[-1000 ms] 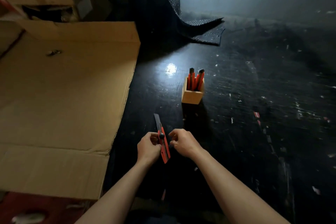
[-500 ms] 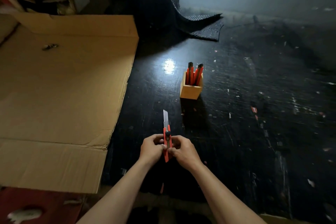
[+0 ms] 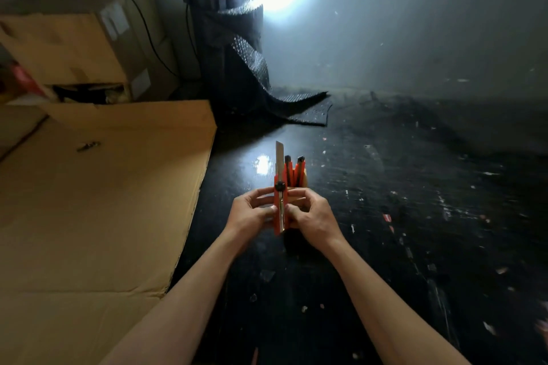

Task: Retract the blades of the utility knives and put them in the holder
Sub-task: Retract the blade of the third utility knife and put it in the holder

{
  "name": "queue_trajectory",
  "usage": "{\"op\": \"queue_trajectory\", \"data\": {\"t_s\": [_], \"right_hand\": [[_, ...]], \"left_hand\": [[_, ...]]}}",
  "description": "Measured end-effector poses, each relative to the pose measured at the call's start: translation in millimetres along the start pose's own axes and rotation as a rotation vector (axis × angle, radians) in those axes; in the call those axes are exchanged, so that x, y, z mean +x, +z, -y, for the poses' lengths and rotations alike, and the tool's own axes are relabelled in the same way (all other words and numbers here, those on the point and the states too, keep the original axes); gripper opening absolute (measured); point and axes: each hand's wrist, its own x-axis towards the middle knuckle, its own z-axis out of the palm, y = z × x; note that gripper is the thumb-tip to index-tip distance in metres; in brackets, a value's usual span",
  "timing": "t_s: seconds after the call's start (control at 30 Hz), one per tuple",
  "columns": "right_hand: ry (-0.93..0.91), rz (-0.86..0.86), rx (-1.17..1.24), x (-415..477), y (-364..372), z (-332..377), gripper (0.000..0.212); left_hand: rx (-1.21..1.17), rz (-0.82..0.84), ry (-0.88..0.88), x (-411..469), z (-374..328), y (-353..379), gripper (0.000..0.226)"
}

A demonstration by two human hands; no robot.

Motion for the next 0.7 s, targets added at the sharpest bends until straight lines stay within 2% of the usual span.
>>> {"op": "queue_trajectory", "data": {"t_s": [0.1,0.27,0.4,0.57,0.7], "right_hand": [[-0.077,-0.057,0.028,9.1,-18.9,31.8,0.017],[-0.195,-0.166,0.007,18.1,-46.5,88.4,0.019],[-0.272,-0.154,0.001,24.3,-65.9,131.6,0.016],[-0.344,-0.21,-0.096,31.8,-82.4,165.0,0.026],[-0.454,-0.262,-0.32,34.0,-86.4,177.4,0.035]], "left_hand": [[-0.062,0.047,0.052,4.3,-38.3,13.7,0.038],[-0.034,0.085,0.163,3.7,-88.9,30.3,0.048],[-0.028,0.1,0.25,5.2,-124.2,37.7,0.05],[0.017,0.109,0.395,4.4,-157.4,46.9,0.042],[0.045,0.105,0.44,5.3,-175.6,49.6,0.047]]}}
